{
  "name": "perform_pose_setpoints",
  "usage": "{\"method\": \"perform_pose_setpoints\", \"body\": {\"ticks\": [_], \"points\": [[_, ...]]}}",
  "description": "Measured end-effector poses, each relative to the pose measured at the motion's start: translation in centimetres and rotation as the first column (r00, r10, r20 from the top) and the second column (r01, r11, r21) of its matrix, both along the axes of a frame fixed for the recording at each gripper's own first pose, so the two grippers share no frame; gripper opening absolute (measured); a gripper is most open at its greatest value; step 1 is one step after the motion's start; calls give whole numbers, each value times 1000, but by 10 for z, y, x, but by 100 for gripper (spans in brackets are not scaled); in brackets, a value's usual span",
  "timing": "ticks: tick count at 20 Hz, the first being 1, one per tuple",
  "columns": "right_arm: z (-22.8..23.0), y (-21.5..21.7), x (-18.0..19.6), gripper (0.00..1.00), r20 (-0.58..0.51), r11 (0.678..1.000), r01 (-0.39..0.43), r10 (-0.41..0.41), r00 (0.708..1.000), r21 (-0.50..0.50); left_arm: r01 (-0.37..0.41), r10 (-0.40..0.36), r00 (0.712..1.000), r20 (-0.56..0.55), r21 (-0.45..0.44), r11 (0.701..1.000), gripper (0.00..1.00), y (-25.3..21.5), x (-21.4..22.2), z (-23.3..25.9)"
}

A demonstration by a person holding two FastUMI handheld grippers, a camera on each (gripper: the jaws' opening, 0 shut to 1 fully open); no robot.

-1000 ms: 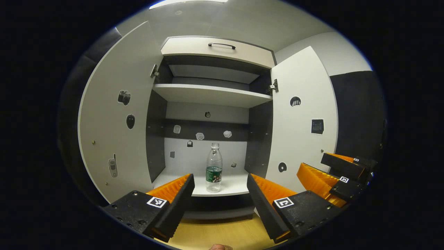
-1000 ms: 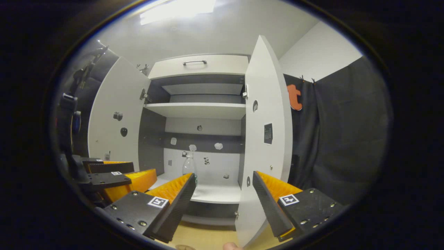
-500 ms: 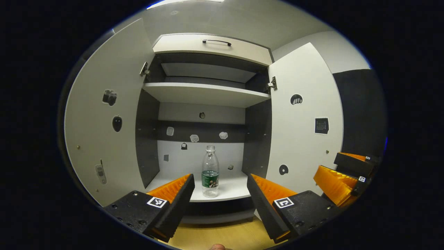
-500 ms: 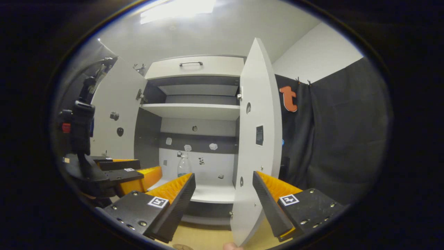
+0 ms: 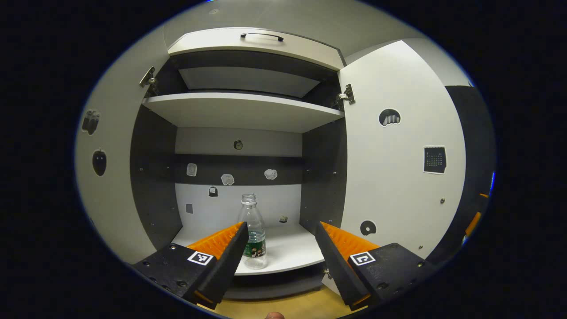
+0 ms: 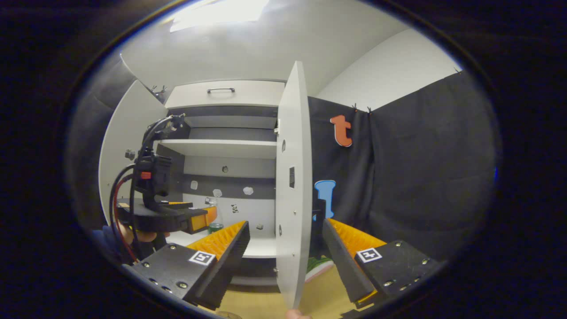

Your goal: Grasp the bottle in the cabinet with the left hand and place it on the coaster, then close the right door with the right hand and the left door with the left hand.

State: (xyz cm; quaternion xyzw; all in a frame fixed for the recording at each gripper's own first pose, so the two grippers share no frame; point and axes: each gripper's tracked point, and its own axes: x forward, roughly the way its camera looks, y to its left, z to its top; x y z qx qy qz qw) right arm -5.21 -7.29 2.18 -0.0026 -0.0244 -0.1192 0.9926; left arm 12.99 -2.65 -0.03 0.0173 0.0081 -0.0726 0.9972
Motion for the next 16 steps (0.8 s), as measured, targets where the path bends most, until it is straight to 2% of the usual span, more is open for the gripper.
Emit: {"method": "perform_pose_setpoints", "body": {"ticks": [7,8,9,10,11,16], "points": [[5,-53,-23,100,13,985,173,-173,985,-26,11,-12,1000,19,41,999,96,-7,59,2],[4,-57,-25,96,13,982,185,-185,983,-29,13,-14,1000,22,43,999,96,-9,66,2],[4,-60,-26,100,12,981,193,-193,981,-33,12,-13,1000,21,51,999,96,-9,73,1],[5,-63,-26,96,13,979,200,-200,980,-40,8,-9,1000,21,61,998,96,-9,80,1],[5,-66,-27,100,15,977,207,-207,978,-48,1,-3,1000,26,70,998,96,-8,87,1],[3,-81,-33,100,16,969,239,-239,971,-60,-22,19,999,34,83,996,96,-5,113,1]]}}
